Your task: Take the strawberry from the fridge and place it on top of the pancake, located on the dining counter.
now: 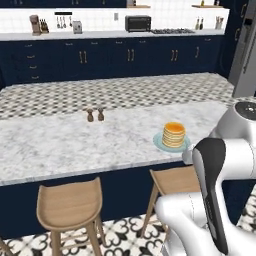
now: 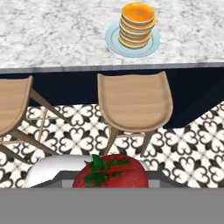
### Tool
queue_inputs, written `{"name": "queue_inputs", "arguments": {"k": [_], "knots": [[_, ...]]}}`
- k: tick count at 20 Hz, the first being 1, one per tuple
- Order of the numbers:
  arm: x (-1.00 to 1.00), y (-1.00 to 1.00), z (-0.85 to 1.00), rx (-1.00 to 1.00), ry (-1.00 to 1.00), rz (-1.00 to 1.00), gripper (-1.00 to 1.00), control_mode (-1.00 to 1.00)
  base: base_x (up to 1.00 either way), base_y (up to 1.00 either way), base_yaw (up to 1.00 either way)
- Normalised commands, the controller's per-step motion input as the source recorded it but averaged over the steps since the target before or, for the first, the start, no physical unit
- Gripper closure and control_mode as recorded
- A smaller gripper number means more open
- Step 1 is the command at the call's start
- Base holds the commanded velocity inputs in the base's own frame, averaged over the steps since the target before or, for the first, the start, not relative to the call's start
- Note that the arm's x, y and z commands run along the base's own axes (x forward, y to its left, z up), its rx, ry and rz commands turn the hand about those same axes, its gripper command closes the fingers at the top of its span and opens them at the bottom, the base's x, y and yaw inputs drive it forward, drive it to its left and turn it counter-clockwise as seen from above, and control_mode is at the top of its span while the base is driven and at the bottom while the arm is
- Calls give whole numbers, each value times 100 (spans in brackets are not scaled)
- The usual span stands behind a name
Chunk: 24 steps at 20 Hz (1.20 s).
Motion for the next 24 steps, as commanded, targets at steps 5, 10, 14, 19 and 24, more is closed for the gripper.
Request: {"name": "queue_inputs", "arguments": {"k": [5,10,14,19,24], "knots": [[0,0,0,0,0,0,100,100,20,0,-36],[31,1,0,0,0,-4,100,-100,29,13,-12],[97,0,0,-1,8,-1,100,-100,0,0,0],[98,0,13,0,1,4,100,-100,0,0,0],[100,-37,-5,7,-1,-1,100,-100,0,0,0]]}}
